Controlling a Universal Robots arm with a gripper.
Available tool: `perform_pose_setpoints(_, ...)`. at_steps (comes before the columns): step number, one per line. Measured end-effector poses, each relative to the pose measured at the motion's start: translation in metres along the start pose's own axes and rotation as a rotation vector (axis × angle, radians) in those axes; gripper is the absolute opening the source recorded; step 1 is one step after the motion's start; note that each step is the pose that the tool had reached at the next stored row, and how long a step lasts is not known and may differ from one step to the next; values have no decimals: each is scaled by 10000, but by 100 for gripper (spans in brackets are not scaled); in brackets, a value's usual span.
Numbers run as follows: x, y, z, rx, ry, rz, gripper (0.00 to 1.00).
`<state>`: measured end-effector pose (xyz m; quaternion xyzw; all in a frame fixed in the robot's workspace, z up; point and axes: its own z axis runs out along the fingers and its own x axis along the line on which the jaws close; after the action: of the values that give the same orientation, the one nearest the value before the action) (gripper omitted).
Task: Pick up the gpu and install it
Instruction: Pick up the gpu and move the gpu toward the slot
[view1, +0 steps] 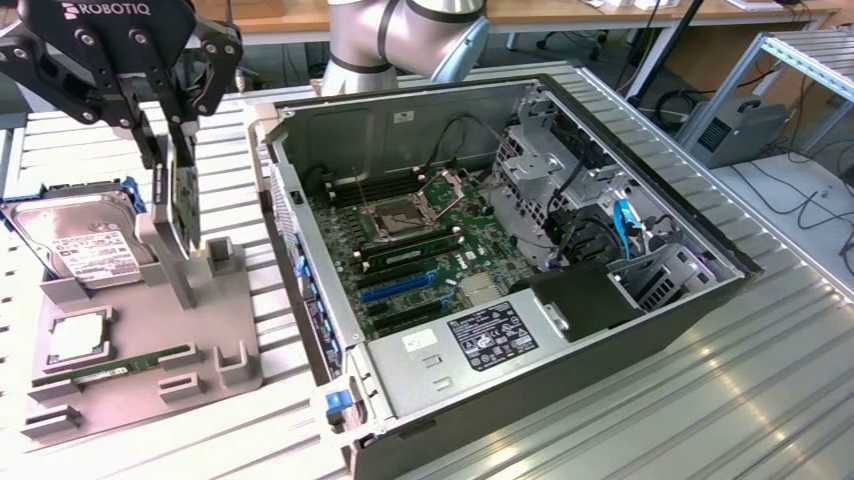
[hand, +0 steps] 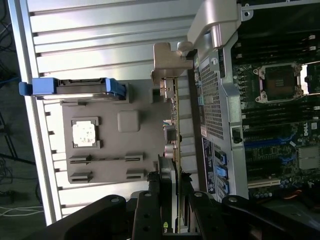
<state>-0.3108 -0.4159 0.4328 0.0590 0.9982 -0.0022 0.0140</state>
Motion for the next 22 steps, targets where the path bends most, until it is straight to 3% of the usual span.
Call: perform_pose_setpoints(22, -117, 14, 4, 4, -1, 1, 27)
